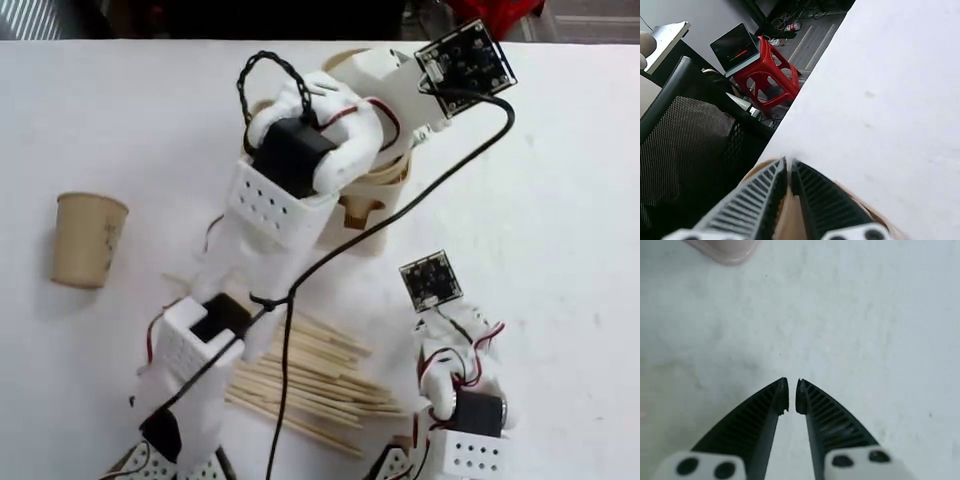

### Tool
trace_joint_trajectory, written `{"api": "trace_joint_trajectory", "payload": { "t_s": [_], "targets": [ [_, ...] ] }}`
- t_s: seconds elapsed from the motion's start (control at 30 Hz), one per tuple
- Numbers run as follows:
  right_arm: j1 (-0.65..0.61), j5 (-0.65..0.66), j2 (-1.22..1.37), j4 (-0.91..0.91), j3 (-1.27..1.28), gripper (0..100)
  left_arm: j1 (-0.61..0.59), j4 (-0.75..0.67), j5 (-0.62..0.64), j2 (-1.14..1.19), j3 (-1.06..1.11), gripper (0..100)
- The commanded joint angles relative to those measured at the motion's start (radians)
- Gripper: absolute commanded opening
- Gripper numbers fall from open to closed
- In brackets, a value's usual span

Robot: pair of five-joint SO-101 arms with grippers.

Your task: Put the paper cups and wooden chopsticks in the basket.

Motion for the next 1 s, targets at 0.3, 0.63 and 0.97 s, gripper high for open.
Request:
{"api": "trace_joint_trajectory", "payload": {
  "t_s": [0.3, 0.63, 0.97],
  "targets": [
    [-0.004, -0.008, -0.005, -0.038, 0.008, 4.5, 0.001, 0.064, 0.040, -0.021, -0.043, 12],
    [-0.002, -0.008, -0.005, -0.039, 0.008, 4.5, -0.025, 0.066, 0.055, -0.076, -0.044, 11],
    [-0.002, -0.008, -0.005, -0.038, 0.008, 4.5, -0.236, 0.196, 0.175, -0.056, 0.066, 11]
  ]
}}
